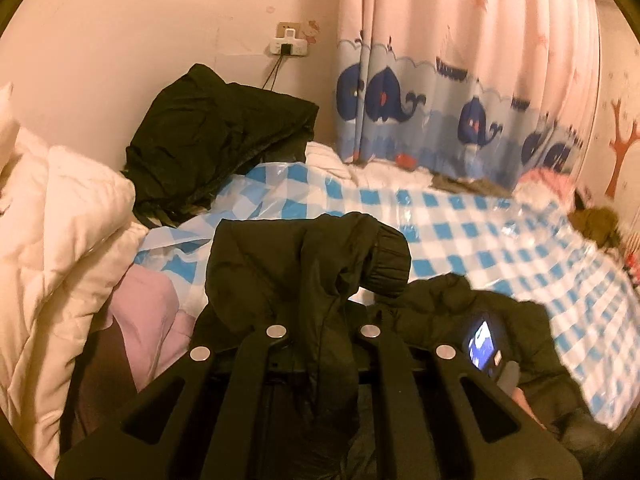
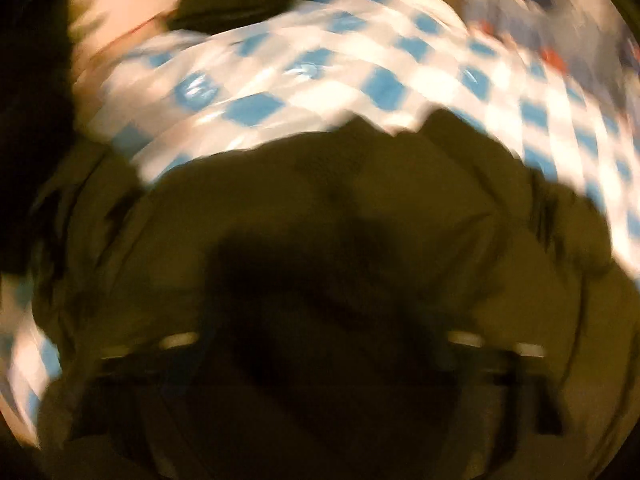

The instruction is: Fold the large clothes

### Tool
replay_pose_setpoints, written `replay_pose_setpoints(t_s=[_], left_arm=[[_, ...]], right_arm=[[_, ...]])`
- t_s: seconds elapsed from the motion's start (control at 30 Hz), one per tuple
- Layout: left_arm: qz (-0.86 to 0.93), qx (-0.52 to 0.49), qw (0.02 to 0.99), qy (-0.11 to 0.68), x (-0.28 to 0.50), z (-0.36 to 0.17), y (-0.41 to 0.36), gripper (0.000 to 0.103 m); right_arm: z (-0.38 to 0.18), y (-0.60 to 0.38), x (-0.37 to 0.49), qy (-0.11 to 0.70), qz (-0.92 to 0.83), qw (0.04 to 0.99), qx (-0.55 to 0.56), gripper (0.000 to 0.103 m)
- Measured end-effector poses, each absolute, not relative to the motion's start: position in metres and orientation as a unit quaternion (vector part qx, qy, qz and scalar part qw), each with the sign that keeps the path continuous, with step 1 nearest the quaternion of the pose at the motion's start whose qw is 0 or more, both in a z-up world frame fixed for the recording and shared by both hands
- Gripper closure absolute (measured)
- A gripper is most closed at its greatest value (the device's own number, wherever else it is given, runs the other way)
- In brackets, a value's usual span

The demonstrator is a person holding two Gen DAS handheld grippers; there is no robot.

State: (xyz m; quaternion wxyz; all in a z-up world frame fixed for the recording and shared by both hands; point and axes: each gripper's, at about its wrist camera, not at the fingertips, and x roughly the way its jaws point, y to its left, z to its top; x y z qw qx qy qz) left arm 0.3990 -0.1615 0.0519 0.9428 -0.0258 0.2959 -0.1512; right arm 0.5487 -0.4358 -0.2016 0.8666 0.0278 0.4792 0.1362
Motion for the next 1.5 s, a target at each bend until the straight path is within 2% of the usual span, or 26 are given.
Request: replay_pose_setpoints(t_s=[0.03, 0.1, 0.2, 0.3, 0.53, 0.6, 0.63, 0.67, 0.7, 0.73, 0.77, 0.87, 0.97, 1.07, 1.13, 1.2, 1.23, 1.37, 1.5], left_arm=[[-0.153, -0.032, 0.943, 0.295, 0.401, 0.051, -0.158, 0.097], [-0.157, -0.049, 0.942, 0.293, 0.403, 0.05, -0.149, 0.097], [-0.164, -0.074, 0.941, 0.288, 0.404, 0.05, -0.138, 0.097], [-0.171, -0.088, 0.94, 0.282, 0.402, 0.052, -0.132, 0.097], [-0.189, -0.109, 0.936, 0.275, 0.398, 0.061, -0.128, 0.098], [-0.193, -0.108, 0.936, 0.273, 0.398, 0.064, -0.13, 0.097], [-0.195, -0.107, 0.936, 0.273, 0.397, 0.064, -0.131, 0.098], [-0.197, -0.105, 0.936, 0.273, 0.397, 0.064, -0.133, 0.098], [-0.198, -0.104, 0.936, 0.273, 0.396, 0.063, -0.133, 0.098], [-0.2, -0.103, 0.935, 0.274, 0.396, 0.062, -0.134, 0.098], [-0.201, -0.103, 0.935, 0.275, 0.397, 0.061, -0.136, 0.098], [-0.214, -0.116, 0.928, 0.281, 0.4, 0.056, -0.137, 0.098], [-0.231, -0.13, 0.922, 0.283, 0.401, 0.055, -0.14, 0.098], [-0.26, -0.144, 0.913, 0.28, 0.397, 0.059, -0.149, 0.098], [-0.274, -0.14, 0.91, 0.278, 0.394, 0.062, -0.161, 0.098], [-0.29, -0.125, 0.906, 0.28, 0.389, 0.062, -0.183, 0.098], [-0.296, -0.119, 0.905, 0.281, 0.386, 0.061, -0.19, 0.098], [-0.325, -0.075, 0.898, 0.288, 0.376, 0.049, -0.243, 0.098], [-0.351, -0.026, 0.89, 0.291, 0.363, 0.032, -0.295, 0.098]], right_arm=[[-0.201, -0.448, 0.549, 0.479, 0.139, 0.865, 0.055, 0.089], [-0.196, -0.467, 0.545, 0.47, 0.159, 0.861, 0.113, 0.094], [-0.172, -0.467, 0.527, 0.429, 0.197, 0.871, 0.138, 0.095], [-0.15, -0.438, 0.503, 0.393, 0.24, 0.881, 0.106, 0.095], [-0.179, -0.372, 0.498, 0.432, 0.261, 0.863, -0.007, 0.095], [-0.194, -0.367, 0.502, 0.463, 0.261, 0.847, -0.016, 0.09], [-0.199, -0.369, 0.505, 0.471, 0.263, 0.842, -0.008, 0.083], [-0.2, -0.372, 0.505, 0.477, 0.271, 0.836, 0.006, 0.065], [-0.199, -0.376, 0.505, 0.479, 0.282, 0.831, 0.022, 0.056], [-0.195, -0.378, 0.502, 0.474, 0.283, 0.833, 0.028, 0.038], [-0.19, -0.38, 0.498, 0.466, 0.282, 0.838, 0.032, 0.03], [-0.171, -0.396, 0.488, 0.438, 0.309, 0.84, 0.082, 0.03], [-0.158, -0.43, 0.487, 0.412, 0.335, 0.827, 0.188, 0.03], [-0.159, -0.461, 0.5, 0.393, 0.391, 0.756, 0.347, 0.029], [-0.159, -0.48, 0.509, 0.351, 0.453, 0.677, 0.462, 0.029], [-0.155, -0.492, 0.514, 0.314, 0.48, 0.632, 0.521, 0.023], [-0.152, -0.498, 0.514, 0.298, 0.483, 0.621, 0.541, 0.017], [-0.144, -0.519, 0.515, 0.27, 0.488, 0.589, 0.585, 0.01], [-0.142, -0.54, 0.514, 0.274, 0.484, 0.581, 0.594, 0.01]])
